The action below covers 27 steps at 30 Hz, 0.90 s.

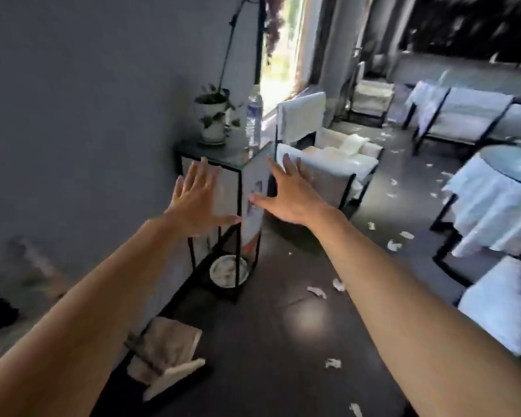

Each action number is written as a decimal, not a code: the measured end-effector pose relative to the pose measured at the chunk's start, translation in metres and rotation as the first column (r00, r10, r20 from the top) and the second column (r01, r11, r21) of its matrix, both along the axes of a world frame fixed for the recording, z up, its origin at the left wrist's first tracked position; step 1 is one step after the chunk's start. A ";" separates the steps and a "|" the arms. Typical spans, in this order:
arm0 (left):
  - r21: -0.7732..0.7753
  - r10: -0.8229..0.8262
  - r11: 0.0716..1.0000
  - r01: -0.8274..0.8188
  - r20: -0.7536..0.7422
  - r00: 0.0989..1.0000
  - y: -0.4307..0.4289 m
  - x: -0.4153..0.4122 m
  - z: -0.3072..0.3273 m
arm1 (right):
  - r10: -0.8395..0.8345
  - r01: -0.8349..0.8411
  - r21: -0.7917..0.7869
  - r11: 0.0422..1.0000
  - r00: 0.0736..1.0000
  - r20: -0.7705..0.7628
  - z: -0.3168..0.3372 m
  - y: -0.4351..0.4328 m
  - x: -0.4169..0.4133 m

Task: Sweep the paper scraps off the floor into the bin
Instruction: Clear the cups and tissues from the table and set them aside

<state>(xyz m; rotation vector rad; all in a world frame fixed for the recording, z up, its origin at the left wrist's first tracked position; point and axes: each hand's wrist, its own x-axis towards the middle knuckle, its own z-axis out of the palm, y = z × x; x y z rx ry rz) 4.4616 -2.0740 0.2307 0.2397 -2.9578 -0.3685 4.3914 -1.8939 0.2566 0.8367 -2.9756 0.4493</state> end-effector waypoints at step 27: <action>0.066 -0.723 0.691 0.720 0.077 0.687 0.564 -0.572 -0.054 | -0.743 0.752 0.016 0.659 0.649 0.163 -0.077 0.580 -0.412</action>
